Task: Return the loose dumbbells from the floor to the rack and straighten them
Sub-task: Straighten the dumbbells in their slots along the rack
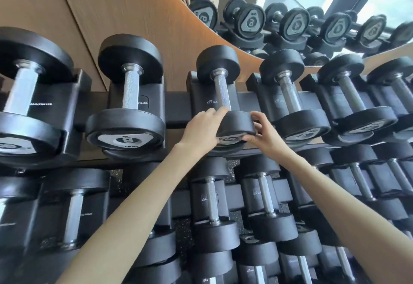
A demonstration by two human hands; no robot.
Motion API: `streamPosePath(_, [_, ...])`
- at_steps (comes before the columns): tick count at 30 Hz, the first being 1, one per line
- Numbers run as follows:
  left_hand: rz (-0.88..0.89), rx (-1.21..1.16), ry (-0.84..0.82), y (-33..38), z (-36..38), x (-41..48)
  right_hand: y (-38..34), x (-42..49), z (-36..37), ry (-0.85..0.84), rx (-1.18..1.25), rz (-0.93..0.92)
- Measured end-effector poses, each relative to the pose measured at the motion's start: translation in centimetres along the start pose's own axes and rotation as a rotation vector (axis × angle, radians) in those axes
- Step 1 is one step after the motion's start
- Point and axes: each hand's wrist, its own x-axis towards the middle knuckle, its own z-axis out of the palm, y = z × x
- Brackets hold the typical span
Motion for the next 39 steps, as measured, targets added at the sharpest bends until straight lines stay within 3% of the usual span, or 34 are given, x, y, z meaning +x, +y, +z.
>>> streamPosePath(5, [-0.165, -0.433, 0.126, -2.9, 1.9, -2.6, -3.9, 0.8, 0.2, -0.078, -0.712, -0.222])
streamPosePath(7, [-0.21, -0.52, 0.104, -3.4, 2.9, -2.5, -5.5, 1.0, 1.0, -0.083, -0.809, -0.235])
streamPosePath(12, [-0.204, -0.547, 0.132, -3.3, 3.5, -1.7, -4.8, 1.1, -0.1, -0.131, -0.674, -0.139])
streamPosePath(15, [-0.115, -0.403, 0.085, -2.5, 1.8, -0.7, -3.2, 1.1, -1.3, -0.141, -0.543, -0.107])
streamPosePath(19, [-0.064, -0.158, -0.029, -0.7, -0.9, 0.5, -0.4, 0.5, -1.2, -0.137, -0.099, -0.069])
streamPosePath(23, [-0.042, 0.144, -0.118, 1.4, -2.9, 1.7, 1.1, -0.1, -0.1, -0.16, 0.049, -0.01])
streamPosePath(25, [-0.066, 0.168, -0.112, 1.5, -2.6, 1.5, 1.5, -0.2, 0.1, -0.137, 0.039, -0.032])
streamPosePath(28, [-0.109, -0.052, -0.052, -0.1, -1.8, 0.3, 0.8, -0.1, -0.3, -0.109, -0.088, -0.087])
streamPosePath(31, [-0.2, -0.353, 0.001, -2.1, -0.1, -0.8, -0.9, 0.2, 0.0, -0.038, -0.381, -0.162])
streamPosePath(34, [-0.315, -0.509, 0.035, -2.9, 2.4, -1.8, -3.0, -0.4, 1.7, 0.062, -0.648, -0.25])
streamPosePath(39, [-0.361, -0.479, 0.088, -2.6, 3.2, -1.7, -3.8, 0.3, 1.4, 0.065, -0.579, -0.168])
